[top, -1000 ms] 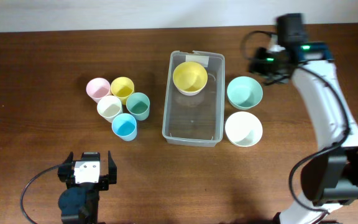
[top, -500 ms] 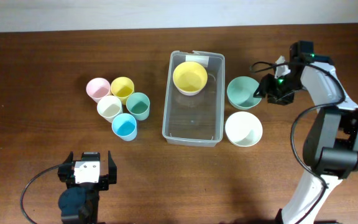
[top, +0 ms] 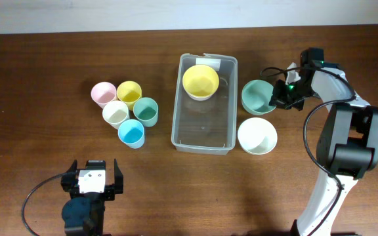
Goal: Pack container
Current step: 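Move the right gripper to the green bowl and grasp its rim, then carry the green bowl with the right gripper into the container, release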
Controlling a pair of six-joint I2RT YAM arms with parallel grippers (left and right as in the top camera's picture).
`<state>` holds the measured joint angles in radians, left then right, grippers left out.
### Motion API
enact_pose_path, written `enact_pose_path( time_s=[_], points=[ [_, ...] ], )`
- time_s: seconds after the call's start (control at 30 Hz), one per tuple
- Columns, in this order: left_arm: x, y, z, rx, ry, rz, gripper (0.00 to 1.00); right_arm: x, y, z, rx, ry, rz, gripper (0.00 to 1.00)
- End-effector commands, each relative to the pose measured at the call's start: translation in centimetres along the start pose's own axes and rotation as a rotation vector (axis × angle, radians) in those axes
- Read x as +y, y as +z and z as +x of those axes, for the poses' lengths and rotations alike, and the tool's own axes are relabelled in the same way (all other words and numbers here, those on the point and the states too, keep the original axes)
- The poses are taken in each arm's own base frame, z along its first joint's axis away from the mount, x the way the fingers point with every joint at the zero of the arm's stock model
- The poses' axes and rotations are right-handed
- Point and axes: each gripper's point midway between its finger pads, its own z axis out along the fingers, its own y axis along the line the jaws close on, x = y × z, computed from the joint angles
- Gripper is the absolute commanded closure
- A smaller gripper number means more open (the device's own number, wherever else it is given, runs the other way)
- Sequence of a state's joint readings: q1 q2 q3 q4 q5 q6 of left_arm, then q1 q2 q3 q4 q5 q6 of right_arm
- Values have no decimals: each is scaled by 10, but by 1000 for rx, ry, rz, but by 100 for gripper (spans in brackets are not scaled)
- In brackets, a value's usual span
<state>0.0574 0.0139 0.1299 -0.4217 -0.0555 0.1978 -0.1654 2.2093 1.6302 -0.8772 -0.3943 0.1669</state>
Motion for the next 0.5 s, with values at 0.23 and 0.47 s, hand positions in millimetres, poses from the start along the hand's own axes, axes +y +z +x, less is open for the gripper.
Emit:
enact_pose_path(
  time_s=[0.23,0.47],
  points=[
    [-4,0,0,-9,-8,19,0,73,-110,-22,-179,-37,-304,96],
    [-4,0,0,-10,-8,18,0,175,-190,7,-327,-297,-386,96]
  ],
)
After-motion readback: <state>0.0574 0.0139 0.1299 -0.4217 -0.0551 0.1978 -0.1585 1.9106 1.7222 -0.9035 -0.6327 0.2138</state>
